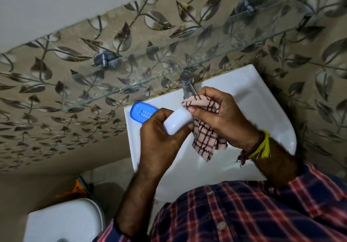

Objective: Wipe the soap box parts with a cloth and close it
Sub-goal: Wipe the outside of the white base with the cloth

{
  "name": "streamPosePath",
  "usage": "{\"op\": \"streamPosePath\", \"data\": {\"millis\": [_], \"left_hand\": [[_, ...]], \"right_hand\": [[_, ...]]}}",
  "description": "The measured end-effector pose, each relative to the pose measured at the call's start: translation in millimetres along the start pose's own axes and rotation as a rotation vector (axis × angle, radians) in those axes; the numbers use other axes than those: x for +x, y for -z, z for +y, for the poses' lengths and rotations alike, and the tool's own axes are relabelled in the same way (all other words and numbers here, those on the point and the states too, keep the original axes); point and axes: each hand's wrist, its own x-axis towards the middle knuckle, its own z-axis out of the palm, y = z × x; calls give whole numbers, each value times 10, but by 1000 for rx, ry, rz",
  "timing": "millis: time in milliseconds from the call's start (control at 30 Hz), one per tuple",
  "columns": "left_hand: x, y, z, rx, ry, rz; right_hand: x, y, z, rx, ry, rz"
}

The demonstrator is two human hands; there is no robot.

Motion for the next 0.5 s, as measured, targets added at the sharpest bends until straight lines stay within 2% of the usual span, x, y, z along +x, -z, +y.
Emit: {"op": "streamPosePath", "data": {"millis": [167, 233, 300, 400, 500], "left_hand": [[-21, -89, 3, 23, -45, 70], [-49, -102, -7, 34, -73, 91], [-73, -125, -11, 11, -90, 115], [-103, -160, -57, -100, -82, 133], [-115, -167, -106, -158, -60, 127]], "right_hand": [[-141, -179, -92, -532, 383, 67], [-204, -205, -60, -661, 502, 57], [-147, -169, -17, -624, 486, 90], [-26, -91, 31, -420, 282, 144], [-92, -185, 13, -458, 388, 68]]}}
